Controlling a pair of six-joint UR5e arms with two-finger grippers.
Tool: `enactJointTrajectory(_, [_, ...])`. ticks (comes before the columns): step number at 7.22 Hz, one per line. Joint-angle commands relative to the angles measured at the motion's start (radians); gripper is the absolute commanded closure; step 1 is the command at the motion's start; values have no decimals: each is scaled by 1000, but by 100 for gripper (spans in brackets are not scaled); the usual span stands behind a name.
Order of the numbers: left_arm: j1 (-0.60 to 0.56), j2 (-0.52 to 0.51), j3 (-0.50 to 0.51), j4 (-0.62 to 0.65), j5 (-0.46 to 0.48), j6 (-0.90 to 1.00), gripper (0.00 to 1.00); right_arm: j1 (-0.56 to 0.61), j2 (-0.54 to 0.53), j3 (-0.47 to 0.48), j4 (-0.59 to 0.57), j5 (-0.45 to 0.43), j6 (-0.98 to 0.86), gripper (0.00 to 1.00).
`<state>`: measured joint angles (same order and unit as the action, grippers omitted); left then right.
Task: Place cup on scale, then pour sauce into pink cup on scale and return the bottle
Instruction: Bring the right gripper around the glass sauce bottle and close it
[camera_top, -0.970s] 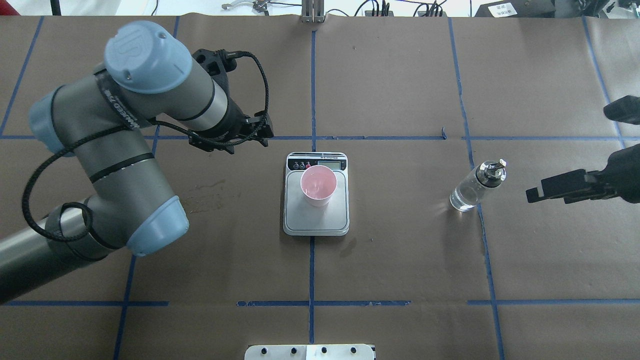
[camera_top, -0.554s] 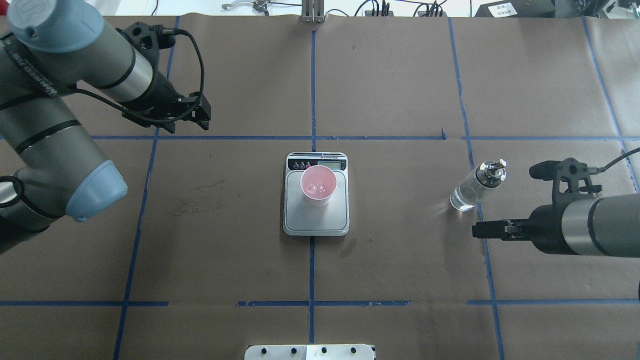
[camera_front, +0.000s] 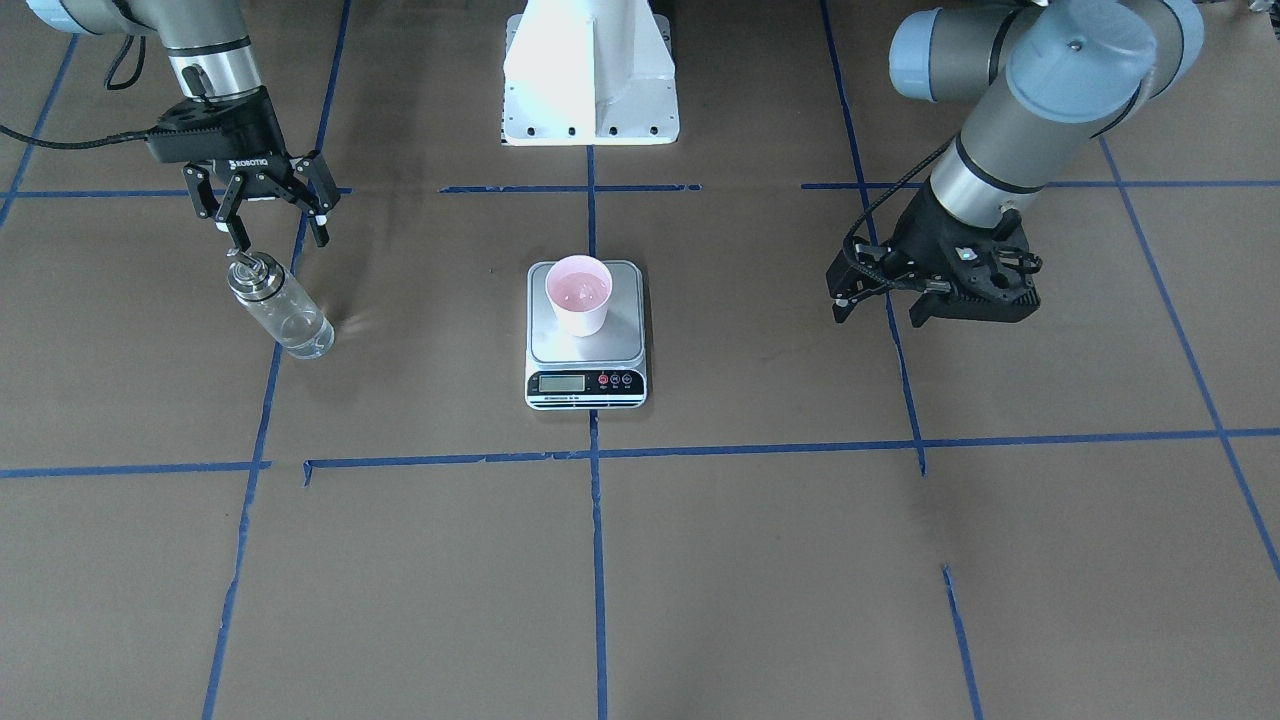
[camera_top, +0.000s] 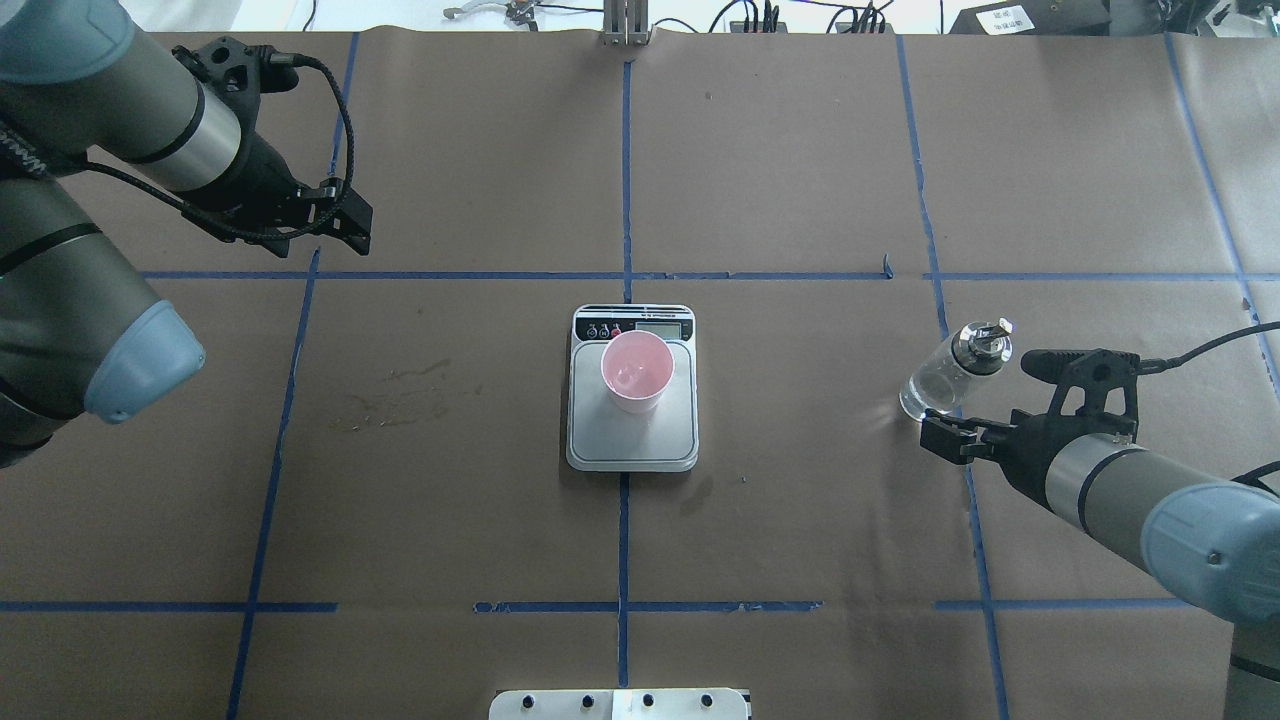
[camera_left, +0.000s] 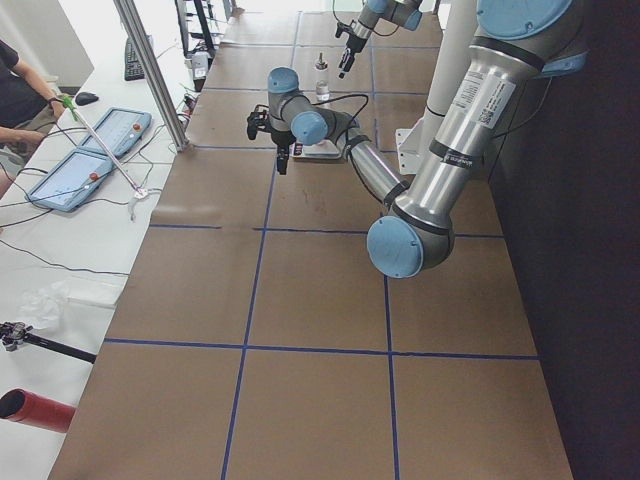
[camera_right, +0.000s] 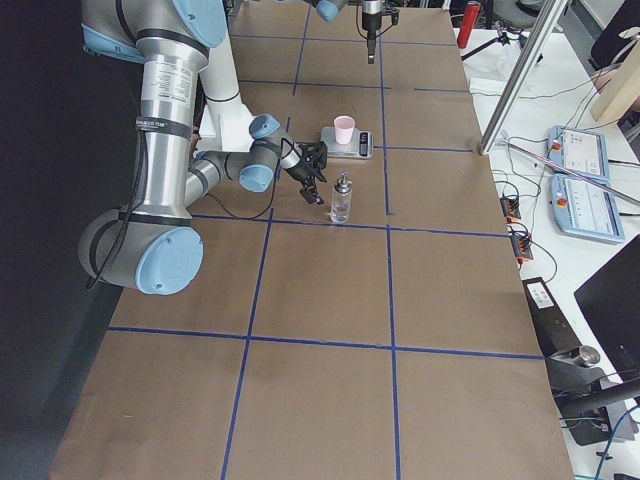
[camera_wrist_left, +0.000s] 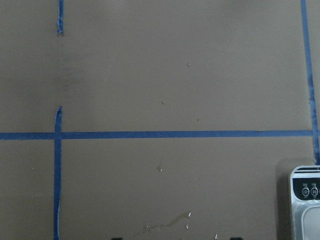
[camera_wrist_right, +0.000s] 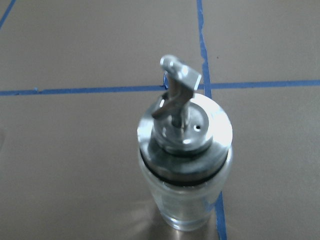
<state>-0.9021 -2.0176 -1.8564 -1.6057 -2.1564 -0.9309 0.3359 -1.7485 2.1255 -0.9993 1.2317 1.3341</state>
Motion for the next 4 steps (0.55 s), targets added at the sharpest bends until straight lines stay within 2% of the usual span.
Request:
enactJointTrajectory(1, [-1,-1,-1,1,1,0,11,-28,-2,-91,214,-154,-1,0])
enactJointTrajectory(3, [0,-7,-3,1,1,-3,9,-108,-2,-151,220,-371,-4,0])
enactJointTrajectory(4, [0,-7,-1,1,1,-3,9,-141,-2,-172,225,-436,-13,0])
